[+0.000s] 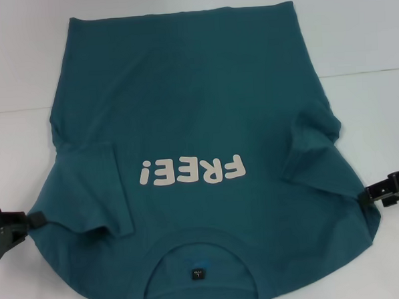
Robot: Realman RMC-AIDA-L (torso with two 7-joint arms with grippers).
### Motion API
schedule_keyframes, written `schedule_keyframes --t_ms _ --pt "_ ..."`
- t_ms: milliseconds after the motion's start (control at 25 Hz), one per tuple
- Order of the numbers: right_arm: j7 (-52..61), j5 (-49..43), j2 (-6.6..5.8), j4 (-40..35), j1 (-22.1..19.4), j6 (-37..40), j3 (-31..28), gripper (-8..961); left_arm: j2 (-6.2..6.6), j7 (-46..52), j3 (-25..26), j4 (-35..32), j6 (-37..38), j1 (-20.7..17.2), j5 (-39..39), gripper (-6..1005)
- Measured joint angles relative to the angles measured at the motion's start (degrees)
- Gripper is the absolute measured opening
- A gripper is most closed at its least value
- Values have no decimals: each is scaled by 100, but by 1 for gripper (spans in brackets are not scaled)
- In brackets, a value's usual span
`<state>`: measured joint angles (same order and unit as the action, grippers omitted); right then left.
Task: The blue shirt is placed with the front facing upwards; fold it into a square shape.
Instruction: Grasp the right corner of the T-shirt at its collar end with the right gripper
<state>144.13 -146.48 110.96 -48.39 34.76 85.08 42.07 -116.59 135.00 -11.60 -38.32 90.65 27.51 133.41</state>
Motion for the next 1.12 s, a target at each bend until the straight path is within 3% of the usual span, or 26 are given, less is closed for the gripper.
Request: schedule_keyframes --t_ms 600,1120 --pt "79 -456 173 30 201 -194 24 651 -5 -17 0 60 -41 -9 -11 37" --pt "45 -402 228 449 434 -391 149 646 -4 -33 8 71 -66 -19 -8 42"
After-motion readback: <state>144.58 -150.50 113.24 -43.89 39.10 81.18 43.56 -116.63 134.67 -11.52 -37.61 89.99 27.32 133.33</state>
